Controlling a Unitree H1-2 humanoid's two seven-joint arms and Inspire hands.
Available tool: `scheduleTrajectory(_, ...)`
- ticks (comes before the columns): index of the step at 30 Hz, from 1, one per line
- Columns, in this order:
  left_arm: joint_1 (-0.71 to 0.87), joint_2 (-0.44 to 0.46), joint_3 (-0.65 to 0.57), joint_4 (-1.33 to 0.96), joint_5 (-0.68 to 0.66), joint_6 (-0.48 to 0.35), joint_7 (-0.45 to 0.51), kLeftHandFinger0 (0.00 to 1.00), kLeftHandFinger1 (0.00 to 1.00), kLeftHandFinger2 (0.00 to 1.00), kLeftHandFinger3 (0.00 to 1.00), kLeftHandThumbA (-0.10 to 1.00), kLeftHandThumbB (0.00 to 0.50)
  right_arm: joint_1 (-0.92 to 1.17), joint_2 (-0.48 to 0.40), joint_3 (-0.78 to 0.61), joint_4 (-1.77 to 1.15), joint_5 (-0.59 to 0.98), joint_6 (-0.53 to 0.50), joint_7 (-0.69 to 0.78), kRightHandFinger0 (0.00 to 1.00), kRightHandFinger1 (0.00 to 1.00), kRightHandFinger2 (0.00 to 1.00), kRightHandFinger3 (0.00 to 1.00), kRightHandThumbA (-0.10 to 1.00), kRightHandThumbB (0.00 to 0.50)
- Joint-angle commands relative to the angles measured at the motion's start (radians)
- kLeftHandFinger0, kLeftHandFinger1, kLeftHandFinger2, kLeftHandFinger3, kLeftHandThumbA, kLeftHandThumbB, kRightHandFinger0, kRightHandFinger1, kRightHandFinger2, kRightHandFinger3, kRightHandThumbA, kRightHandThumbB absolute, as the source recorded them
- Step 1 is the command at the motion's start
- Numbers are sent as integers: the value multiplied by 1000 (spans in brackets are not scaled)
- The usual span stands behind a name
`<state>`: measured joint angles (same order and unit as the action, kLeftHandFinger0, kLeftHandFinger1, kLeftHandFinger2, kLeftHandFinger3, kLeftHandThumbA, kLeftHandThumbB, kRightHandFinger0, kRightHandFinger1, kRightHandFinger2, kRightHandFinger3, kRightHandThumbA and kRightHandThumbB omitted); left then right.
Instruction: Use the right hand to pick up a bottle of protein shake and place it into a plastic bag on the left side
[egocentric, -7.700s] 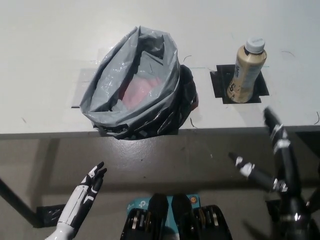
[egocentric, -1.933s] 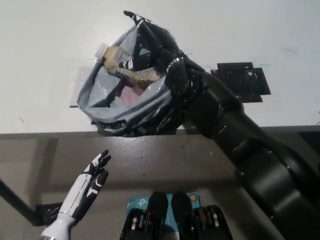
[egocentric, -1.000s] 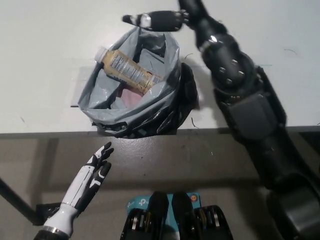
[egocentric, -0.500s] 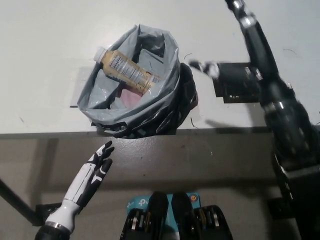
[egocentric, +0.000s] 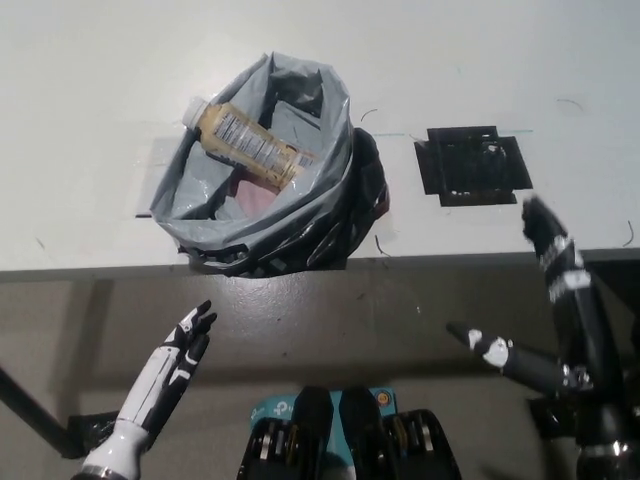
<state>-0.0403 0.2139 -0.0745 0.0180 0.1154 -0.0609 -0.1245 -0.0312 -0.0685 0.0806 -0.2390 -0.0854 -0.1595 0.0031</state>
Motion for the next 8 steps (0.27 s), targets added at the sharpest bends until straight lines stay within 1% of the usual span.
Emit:
scheduleTrajectory(1, 43, 4, 8, -19, -13, -70, 3, 1000, 1000, 1000, 1000, 1000, 177, 29, 20, -14, 158, 40, -200, -14, 1000, 1000, 1000, 1000, 871, 168)
scheduleTrajectory(2, 48, 4, 7, -20, -13, -73, 3, 1000, 1000, 1000, 1000, 1000, 177, 34, 17, -12, 178, 33, -203, -12, 1000, 1000, 1000, 1000, 863, 170)
scheduleTrajectory(3, 55, 2, 7, -19, -13, -78, 4, 1000, 1000, 1000, 1000, 1000, 176, 41, 10, -9, 210, 25, -200, -7, 1000, 1000, 1000, 1000, 853, 189)
scheduleTrajectory(5, 66, 0, 11, -26, -16, -75, 5, 1000, 1000, 1000, 1000, 1000, 172, 49, 1, 1, 252, 42, -178, 22, 1000, 1000, 1000, 1000, 800, 167)
scheduleTrajectory(8, 57, 1, 16, -26, -18, -59, 4, 1000, 1000, 1000, 1000, 1000, 194, 34, -9, 5, 296, 42, -176, 35, 1000, 1000, 1000, 1000, 760, 159)
